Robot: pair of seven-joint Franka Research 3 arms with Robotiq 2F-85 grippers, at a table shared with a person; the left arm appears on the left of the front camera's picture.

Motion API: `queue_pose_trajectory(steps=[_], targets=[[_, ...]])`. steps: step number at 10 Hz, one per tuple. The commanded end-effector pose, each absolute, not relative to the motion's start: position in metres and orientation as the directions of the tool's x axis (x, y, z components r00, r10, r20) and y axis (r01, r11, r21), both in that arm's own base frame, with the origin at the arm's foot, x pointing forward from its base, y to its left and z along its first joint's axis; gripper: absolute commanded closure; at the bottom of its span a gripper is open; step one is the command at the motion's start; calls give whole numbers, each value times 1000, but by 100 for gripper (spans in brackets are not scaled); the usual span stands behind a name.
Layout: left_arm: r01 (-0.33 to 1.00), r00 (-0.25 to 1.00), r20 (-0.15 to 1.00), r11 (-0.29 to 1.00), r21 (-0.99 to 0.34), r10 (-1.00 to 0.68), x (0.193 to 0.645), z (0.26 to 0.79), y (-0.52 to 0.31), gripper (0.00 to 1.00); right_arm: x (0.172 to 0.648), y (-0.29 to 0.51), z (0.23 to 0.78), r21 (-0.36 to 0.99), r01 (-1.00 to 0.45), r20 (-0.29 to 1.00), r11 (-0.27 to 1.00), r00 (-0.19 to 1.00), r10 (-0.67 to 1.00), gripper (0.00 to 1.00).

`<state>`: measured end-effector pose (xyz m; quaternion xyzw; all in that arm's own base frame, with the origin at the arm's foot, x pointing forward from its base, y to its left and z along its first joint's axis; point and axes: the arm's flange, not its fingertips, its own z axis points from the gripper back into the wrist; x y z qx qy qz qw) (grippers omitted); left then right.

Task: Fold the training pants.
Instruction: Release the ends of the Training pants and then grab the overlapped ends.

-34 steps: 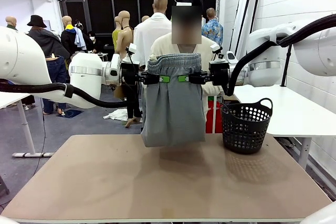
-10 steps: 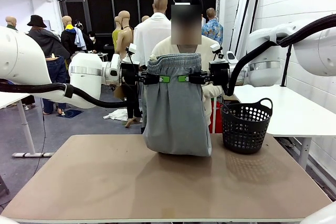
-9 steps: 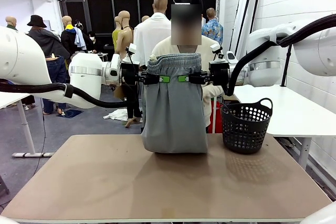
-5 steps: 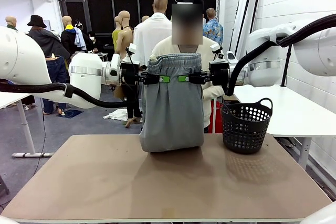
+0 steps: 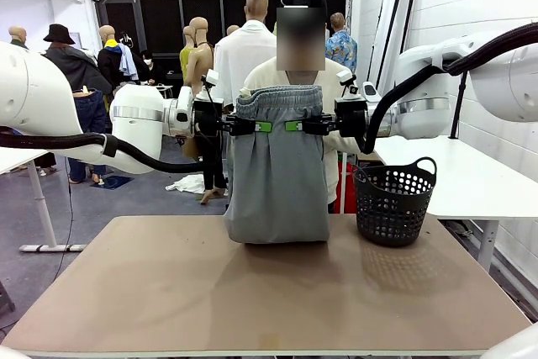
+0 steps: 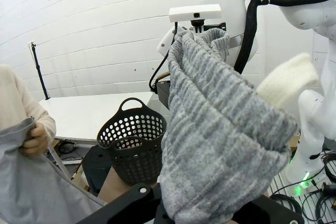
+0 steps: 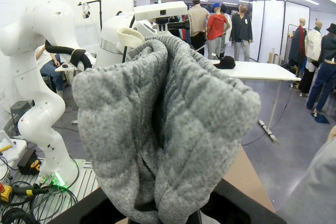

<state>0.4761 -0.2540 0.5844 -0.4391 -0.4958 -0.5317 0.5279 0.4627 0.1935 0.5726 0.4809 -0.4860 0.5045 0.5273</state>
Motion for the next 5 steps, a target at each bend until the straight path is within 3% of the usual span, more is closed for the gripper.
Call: queue_pose_trajectory(steps=[1,5], targets=[[996,-67,993,49,73,-102,471,585,-254,100,461,193,576,15,-1000,999,18,16,51,100],[996,-67,993,49,73,-102,471,585,-254,100,461,193,576,15,-1000,999,18,16,51,100]])
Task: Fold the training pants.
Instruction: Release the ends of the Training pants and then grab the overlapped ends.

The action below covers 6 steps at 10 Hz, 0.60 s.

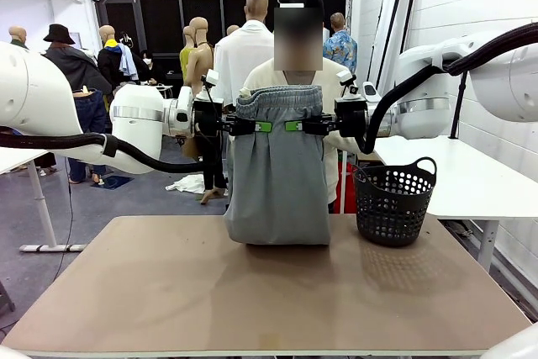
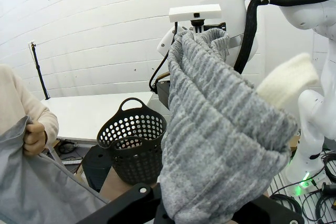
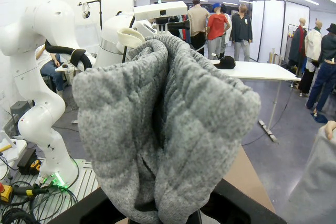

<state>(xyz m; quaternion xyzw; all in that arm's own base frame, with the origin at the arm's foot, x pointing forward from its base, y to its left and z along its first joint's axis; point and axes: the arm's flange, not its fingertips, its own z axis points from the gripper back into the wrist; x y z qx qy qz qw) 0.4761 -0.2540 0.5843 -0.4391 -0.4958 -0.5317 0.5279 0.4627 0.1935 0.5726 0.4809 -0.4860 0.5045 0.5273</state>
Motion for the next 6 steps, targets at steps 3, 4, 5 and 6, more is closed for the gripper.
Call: queue_pose_trajectory(steps=[3,4,5,6], targets=[[996,-67,993,49,73,-102,471,585,-254,100,461,193,576,15,-1000,999,18,16,51,100],[996,-67,993,49,73,-102,471,585,-254,100,461,193,576,15,-1000,999,18,16,51,100],[996,-67,993,49,73,-102,471,585,-254,100,461,193,576,15,-1000,999,18,16,51,100],[996,-67,993,49,73,-102,471,585,-254,100,461,193,576,15,-1000,999,18,16,51,100]])
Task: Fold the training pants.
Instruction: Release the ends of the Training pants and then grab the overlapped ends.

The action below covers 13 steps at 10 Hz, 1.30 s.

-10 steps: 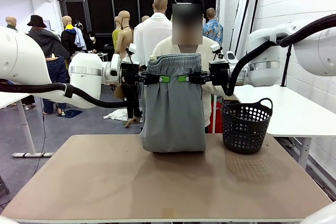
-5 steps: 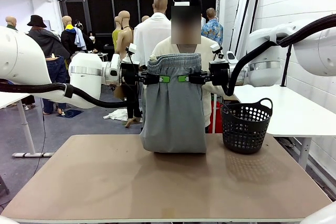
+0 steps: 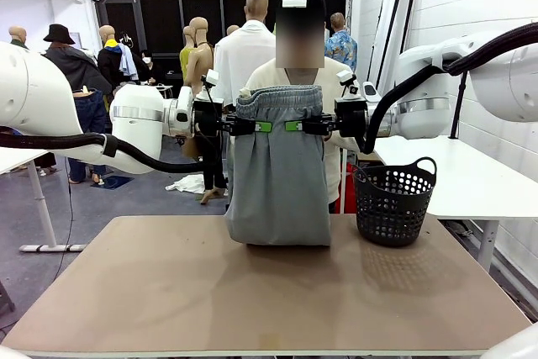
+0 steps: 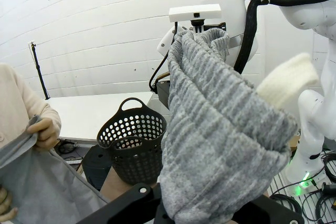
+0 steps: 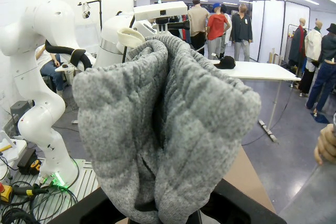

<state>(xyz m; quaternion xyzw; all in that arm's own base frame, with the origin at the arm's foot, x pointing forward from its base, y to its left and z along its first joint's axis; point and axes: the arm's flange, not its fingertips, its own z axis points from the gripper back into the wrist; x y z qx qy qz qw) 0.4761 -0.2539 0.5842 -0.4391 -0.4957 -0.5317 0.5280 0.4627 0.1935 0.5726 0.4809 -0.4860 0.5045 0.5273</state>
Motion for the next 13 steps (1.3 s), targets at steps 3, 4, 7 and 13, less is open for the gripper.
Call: queue_pose_trajectory(steps=[3,4,7,13], targets=[[996,-67,993,49,73,-102,471,585,-254,100,461,193,576,15,-1000,999,18,16,51,100],[996,-67,993,49,73,-102,471,585,-254,100,461,193,576,15,-1000,999,18,16,51,100],[996,-67,993,49,73,-102,471,585,-254,100,461,193,576,15,-1000,999,18,16,51,100],[996,-67,993,49,73,-102,471,585,-254,100,461,193,576,15,-1000,999,18,16,51,100]])
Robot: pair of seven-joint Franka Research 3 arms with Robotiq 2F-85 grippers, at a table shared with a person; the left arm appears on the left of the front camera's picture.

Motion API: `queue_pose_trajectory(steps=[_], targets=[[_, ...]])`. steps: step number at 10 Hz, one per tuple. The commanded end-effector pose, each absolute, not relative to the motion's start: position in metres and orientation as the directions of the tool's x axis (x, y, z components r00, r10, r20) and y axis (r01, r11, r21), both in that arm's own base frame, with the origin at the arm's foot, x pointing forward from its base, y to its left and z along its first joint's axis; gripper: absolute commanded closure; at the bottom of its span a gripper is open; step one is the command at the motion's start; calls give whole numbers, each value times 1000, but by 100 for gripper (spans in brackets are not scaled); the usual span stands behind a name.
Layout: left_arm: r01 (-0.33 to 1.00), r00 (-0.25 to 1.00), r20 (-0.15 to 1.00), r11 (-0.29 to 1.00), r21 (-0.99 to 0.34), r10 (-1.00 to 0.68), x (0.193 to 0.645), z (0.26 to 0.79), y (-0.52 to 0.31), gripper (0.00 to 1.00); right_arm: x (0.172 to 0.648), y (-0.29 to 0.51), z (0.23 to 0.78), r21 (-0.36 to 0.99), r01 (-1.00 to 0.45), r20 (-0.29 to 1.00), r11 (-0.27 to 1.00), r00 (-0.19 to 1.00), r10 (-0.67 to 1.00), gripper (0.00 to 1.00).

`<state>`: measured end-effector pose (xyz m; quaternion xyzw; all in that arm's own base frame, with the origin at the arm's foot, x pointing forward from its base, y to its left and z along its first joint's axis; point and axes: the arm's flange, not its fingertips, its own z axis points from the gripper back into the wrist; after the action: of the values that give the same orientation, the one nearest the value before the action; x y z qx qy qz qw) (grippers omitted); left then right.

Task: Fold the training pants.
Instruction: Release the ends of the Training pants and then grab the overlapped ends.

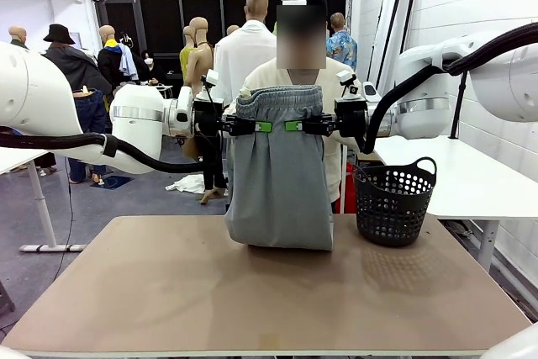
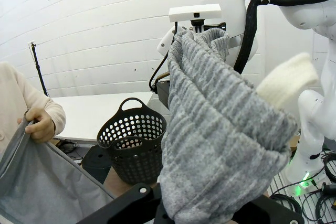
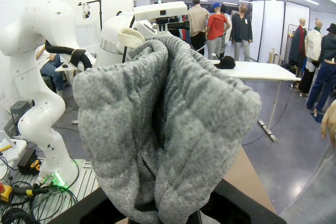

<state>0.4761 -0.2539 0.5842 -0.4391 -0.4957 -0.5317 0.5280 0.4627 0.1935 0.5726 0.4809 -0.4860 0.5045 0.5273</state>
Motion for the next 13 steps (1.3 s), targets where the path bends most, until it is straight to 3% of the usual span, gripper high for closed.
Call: queue_pose_trajectory(steps=[1,13], targets=[[996,-67,993,49,73,-102,471,585,-254,100,461,193,576,15,-1000,999,18,16,51,100],[996,-67,993,49,73,-102,471,585,-254,100,461,193,576,15,-1000,999,18,16,51,100]])
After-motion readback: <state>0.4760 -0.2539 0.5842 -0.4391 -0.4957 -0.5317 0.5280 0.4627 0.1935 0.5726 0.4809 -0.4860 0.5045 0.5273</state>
